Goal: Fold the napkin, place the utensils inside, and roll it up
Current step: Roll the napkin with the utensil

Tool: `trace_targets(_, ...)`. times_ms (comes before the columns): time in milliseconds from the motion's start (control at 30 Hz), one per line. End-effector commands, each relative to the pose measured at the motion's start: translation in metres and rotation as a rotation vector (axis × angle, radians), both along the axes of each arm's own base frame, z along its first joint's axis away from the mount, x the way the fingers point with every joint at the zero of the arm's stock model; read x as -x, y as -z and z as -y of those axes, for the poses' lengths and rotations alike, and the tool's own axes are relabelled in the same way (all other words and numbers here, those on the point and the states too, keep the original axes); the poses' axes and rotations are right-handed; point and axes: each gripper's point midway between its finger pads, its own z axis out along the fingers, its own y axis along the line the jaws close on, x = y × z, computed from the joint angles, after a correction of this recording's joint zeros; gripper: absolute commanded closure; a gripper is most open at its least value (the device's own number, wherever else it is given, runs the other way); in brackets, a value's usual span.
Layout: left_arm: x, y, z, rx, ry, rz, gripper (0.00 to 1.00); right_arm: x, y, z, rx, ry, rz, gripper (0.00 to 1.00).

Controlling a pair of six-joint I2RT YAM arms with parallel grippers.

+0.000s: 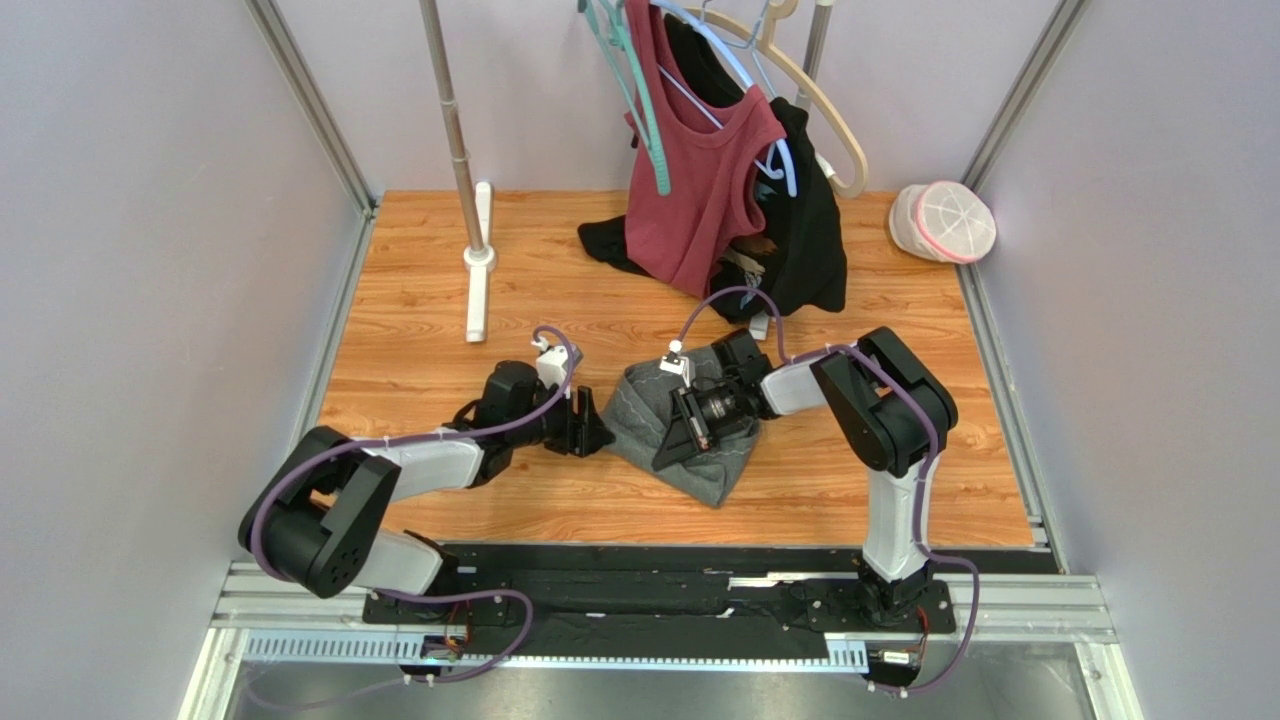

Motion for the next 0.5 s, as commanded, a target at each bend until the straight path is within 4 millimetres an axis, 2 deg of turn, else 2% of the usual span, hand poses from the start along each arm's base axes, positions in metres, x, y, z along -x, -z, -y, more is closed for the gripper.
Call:
trace_targets(0,-0.015,-0.018,0.01,0.039,-0.001,0.068,0.44,-0.017,0.035,0.012,0.154,0.091,0.031,1.0)
trace_targets(133,-0.016,-0.021,0.014,0.049,0.02,0.071,0.63,-0.016,0.032,0.014,0.17,0.094,0.021,0.97)
trace_targets(167,-0.016,-0.021,0.014,0.048,0.024,0.071,0.74,-0.017,0.03,0.014,0.172,0.094,0.029,0.94)
trace_targets(200,-0.015,-0.019,0.015,0.046,0.032,0.063,0.79,-0.018,0.028,0.014,0.179,0.099,0.038,0.88)
trace_targets(267,-0.013,-0.018,0.017,0.043,0.05,0.049,0.91,-0.018,0.023,0.014,0.186,0.099,0.045,0.82)
trace_targets(300,-0.012,-0.016,0.017,0.039,0.056,0.039,0.94,-0.02,0.022,0.015,0.199,0.108,0.055,0.73)
trace_targets(367,-0.01,-0.015,0.017,0.032,0.066,0.02,1.0,-0.021,0.012,0.014,0.197,0.108,0.08,0.68)
trace_targets(400,-0.01,-0.014,0.017,0.027,0.068,0.016,1.0,-0.025,0.011,0.015,0.214,0.122,0.1,0.62)
trace_targets(467,-0.009,-0.012,0.016,0.007,0.067,-0.009,1.0,-0.026,-0.001,0.014,0.227,0.132,0.139,0.59)
